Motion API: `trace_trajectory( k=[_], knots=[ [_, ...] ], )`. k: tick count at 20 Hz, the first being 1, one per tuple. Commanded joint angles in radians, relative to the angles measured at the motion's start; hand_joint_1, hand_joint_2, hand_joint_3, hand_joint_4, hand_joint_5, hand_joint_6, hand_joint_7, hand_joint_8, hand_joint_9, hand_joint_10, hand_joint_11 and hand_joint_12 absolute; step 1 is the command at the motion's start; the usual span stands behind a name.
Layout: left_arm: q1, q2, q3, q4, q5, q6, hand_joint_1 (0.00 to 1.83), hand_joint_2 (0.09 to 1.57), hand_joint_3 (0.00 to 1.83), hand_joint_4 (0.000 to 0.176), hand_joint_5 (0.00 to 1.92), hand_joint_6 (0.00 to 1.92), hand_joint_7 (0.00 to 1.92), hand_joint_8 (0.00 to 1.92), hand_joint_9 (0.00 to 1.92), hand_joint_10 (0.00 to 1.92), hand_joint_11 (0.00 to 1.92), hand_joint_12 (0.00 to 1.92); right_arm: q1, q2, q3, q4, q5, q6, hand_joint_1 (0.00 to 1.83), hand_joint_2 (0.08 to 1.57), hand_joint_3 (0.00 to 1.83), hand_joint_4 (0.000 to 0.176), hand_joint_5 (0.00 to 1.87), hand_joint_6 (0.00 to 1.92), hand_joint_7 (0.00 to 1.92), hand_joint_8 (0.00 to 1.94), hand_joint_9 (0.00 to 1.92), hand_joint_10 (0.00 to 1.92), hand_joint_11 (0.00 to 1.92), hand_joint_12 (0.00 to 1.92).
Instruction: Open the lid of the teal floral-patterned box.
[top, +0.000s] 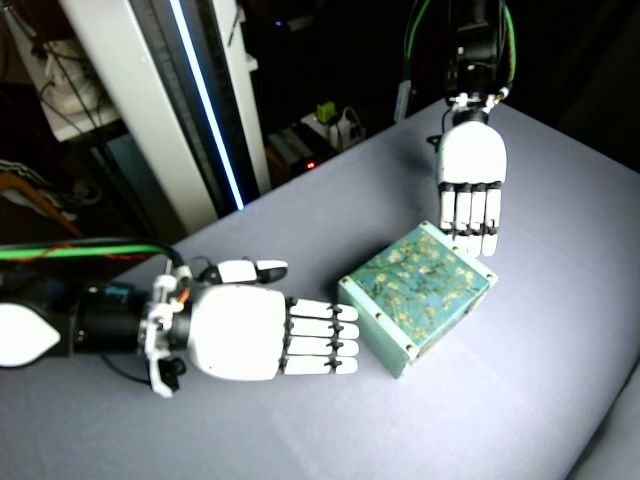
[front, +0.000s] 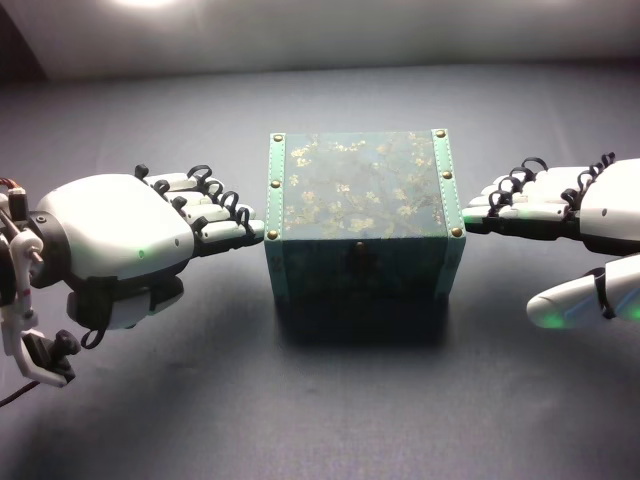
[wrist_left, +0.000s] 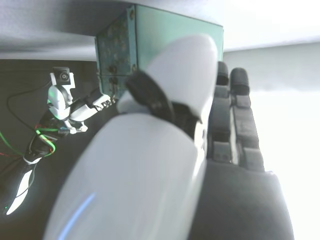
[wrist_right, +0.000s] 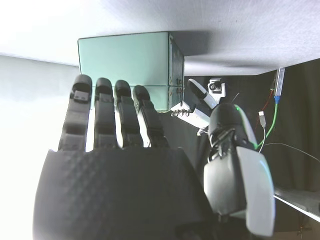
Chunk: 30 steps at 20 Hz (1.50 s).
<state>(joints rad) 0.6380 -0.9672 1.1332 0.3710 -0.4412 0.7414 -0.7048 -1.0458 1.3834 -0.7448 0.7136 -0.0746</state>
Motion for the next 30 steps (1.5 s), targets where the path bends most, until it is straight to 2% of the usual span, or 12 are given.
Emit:
trace_trajectory(
  k=[1, 3, 8, 9, 11, 12, 14, 16, 20, 22, 27, 30],
  knots=[
    [-0.011, 0.007, -0.002, -0.016, -0.124, -0.001, 1.00, 1.48, 0.10, 0.000, 0.07, 0.00, 0.09, 0.00, 0.09, 0.00, 0.00, 0.14, 0.013, 0.008, -0.001, 0.053, 0.092, 0.007, 0.00, 1.22, 0.00, 0.000, 0.00, 0.00, 0.00, 0.00, 0.00, 0.00, 0.04, 0.02],
    [-0.010, 0.007, -0.002, -0.020, -0.124, -0.001, 1.00, 1.48, 0.09, 0.000, 0.09, 0.00, 0.11, 0.01, 0.11, 0.01, 0.04, 0.13, 0.011, 0.008, -0.002, 0.052, 0.091, 0.008, 0.00, 1.23, 0.00, 0.000, 0.00, 0.00, 0.00, 0.00, 0.00, 0.00, 0.04, 0.02],
    [-0.003, 0.006, 0.001, -0.065, -0.170, -0.001, 0.52, 1.57, 0.11, 0.000, 0.02, 0.00, 0.05, 0.00, 0.08, 0.00, 0.02, 0.07, 0.011, 0.007, -0.012, 0.065, 0.115, 0.008, 0.00, 1.27, 0.01, 0.000, 0.02, 0.01, 0.02, 0.01, 0.00, 0.00, 0.03, 0.02],
    [-0.004, 0.003, 0.001, -0.072, -0.184, -0.001, 0.50, 1.57, 0.11, 0.000, 0.00, 0.00, 0.04, 0.00, 0.08, 0.00, 0.01, 0.06, 0.011, 0.004, -0.013, 0.084, 0.133, 0.008, 0.00, 1.24, 0.00, 0.000, 0.00, 0.00, 0.00, 0.00, 0.00, 0.00, 0.01, 0.00],
    [-0.005, 0.000, 0.000, -0.086, -0.212, -0.001, 0.50, 1.57, 0.14, 0.000, 0.00, 0.00, 0.02, 0.00, 0.07, 0.00, 0.00, 0.03, 0.011, 0.000, -0.011, 0.123, 0.161, 0.008, 0.00, 1.24, 0.00, 0.006, 0.00, 0.00, 0.01, 0.01, 0.00, 0.00, 0.02, 0.01],
    [-0.004, 0.000, 0.000, -0.101, -0.230, 0.002, 0.56, 1.57, 0.13, 0.000, 0.00, 0.00, 0.05, 0.00, 0.10, 0.01, 0.02, 0.04, 0.011, -0.001, -0.010, 0.143, 0.176, 0.008, 0.00, 1.25, 0.00, 0.000, 0.02, 0.01, 0.03, 0.01, 0.00, 0.00, 0.03, 0.01],
    [-0.003, 0.000, -0.001, -0.129, -0.262, 0.009, 0.80, 1.55, 0.05, 0.000, 0.00, 0.00, 0.15, 0.01, 0.19, 0.01, 0.07, 0.06, 0.006, -0.003, -0.007, 0.184, 0.205, 0.008, 0.00, 1.24, 0.00, 0.000, 0.03, 0.01, 0.04, 0.01, 0.01, 0.00, 0.04, 0.02],
    [0.001, 0.000, -0.001, -0.150, -0.286, 0.013, 0.93, 1.56, 0.03, 0.000, 0.00, 0.00, 0.06, 0.00, 0.11, 0.00, 0.02, 0.04, -0.010, -0.004, -0.001, 0.225, 0.230, 0.005, 0.00, 1.24, 0.00, 0.000, 0.06, 0.02, 0.06, 0.01, 0.01, 0.00, 0.01, 0.00],
    [0.020, 0.000, -0.005, -0.230, -0.352, 0.042, 0.78, 1.56, 0.09, 0.000, 0.03, 0.00, 0.14, 0.00, 0.18, 0.00, 0.05, 0.04, -0.021, -0.009, -0.001, 0.287, 0.257, -0.021, 0.00, 1.25, 0.00, 0.000, 0.07, 0.01, 0.06, 0.01, 0.03, 0.01, 0.04, 0.02],
    [0.029, 0.000, -0.007, -0.264, -0.380, 0.058, 0.79, 1.55, 0.08, 0.000, 0.00, 0.00, 0.06, 0.00, 0.10, 0.00, 0.00, 0.01, -0.032, -0.013, 0.000, 0.326, 0.283, -0.032, 0.00, 1.28, 0.01, 0.000, 0.07, 0.01, 0.05, 0.00, 0.03, 0.01, 0.04, 0.02],
    [0.051, -0.005, -0.010, -0.334, -0.450, 0.079, 0.72, 1.54, 0.05, 0.000, 0.04, 0.00, 0.09, 0.00, 0.12, 0.00, 0.04, 0.02, -0.037, -0.030, 0.006, 0.420, 0.339, -0.071, 0.00, 1.33, 0.02, 0.000, 0.11, 0.02, 0.09, 0.01, 0.05, 0.01, 0.03, 0.01],
    [0.051, -0.015, -0.008, -0.359, -0.477, 0.089, 0.73, 1.53, 0.04, 0.000, 0.03, 0.00, 0.08, 0.00, 0.11, 0.00, 0.12, 0.05, -0.037, -0.050, 0.026, 0.478, 0.361, -0.091, 0.00, 1.22, 0.00, 0.000, 0.14, 0.01, 0.10, 0.00, 0.04, 0.00, 0.02, 0.01]
  ],
)
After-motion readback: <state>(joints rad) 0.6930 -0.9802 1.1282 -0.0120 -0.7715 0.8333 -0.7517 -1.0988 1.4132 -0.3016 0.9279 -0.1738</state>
